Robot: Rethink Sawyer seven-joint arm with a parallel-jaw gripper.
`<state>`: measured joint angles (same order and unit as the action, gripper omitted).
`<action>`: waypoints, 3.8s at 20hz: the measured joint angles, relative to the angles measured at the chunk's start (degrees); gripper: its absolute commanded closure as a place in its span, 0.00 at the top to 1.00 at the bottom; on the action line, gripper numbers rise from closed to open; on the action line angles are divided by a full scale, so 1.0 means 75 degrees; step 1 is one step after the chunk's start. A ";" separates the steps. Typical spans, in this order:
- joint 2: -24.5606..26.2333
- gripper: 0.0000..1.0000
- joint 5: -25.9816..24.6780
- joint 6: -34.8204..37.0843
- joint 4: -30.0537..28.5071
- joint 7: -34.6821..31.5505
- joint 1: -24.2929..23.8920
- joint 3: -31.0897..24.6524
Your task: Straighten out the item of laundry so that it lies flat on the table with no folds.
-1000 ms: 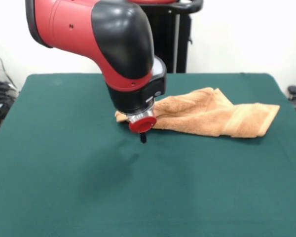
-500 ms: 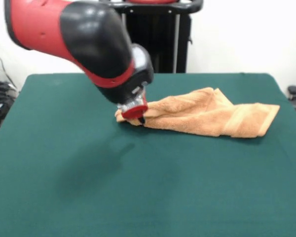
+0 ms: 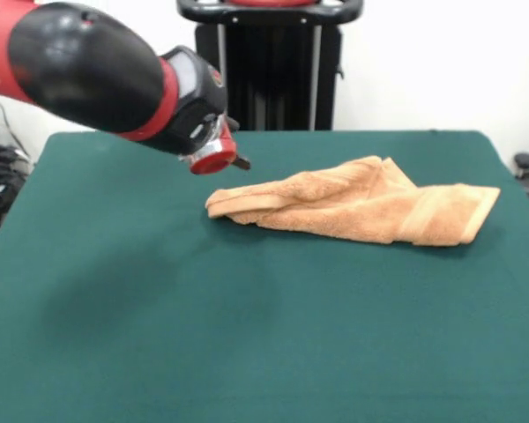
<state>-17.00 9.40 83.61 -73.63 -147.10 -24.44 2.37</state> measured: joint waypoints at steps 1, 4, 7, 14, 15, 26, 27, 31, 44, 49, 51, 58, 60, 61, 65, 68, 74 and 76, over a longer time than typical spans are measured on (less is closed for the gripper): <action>0.0024 1.00 0.0000 -0.0016 0.0019 0.0000 -0.0043 -0.0027; 0.0151 1.00 -0.0081 -0.0330 0.0069 0.0000 -0.0124 -0.0056; 0.0242 1.00 -0.0227 -0.1010 0.0058 0.0000 -0.0130 -0.0083; 0.0533 1.00 -0.0273 -0.2729 0.0030 0.0000 -0.0126 -0.0239; 0.0559 1.00 -0.0289 -0.2954 0.0019 0.0000 -0.0120 -0.0268; 0.0467 1.00 -0.0332 -0.3604 -0.0249 0.0002 -0.0050 -0.0317; 0.0465 1.00 -0.0332 -0.3604 -0.0252 0.0002 -0.0050 -0.0318; 0.0458 1.00 -0.0332 -0.3607 -0.0265 0.0002 -0.0061 -0.0329; 0.0428 1.00 -0.1108 -0.3325 0.0101 0.0002 0.0160 -0.0325; 0.0331 1.00 -0.1653 -0.2880 0.0367 0.0002 0.0257 -0.0319; 0.0284 1.00 -0.1804 -0.2715 0.0452 0.0002 0.0267 -0.0316; 0.0028 1.00 -0.2308 -0.1963 0.0836 0.0002 0.0245 -0.0304; -0.0029 1.00 -0.2308 -0.1863 0.0868 0.0002 0.0220 -0.0306; -0.0069 1.00 -0.2284 -0.1805 0.0866 0.0002 0.0195 -0.0308; -0.0171 1.00 -0.1846 -0.1640 0.0805 0.0002 -0.0037 -0.0369; -0.0212 1.00 -0.1513 -0.1640 0.0717 0.0002 -0.0205 -0.0455; -0.0256 1.00 -0.0964 -0.1640 0.0491 0.0002 -0.0478 -0.0566; -0.0256 1.00 -0.0881 -0.1640 0.0431 0.0002 -0.0500 -0.0569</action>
<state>-18.92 2.79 71.31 -70.40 -147.09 -28.19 -1.90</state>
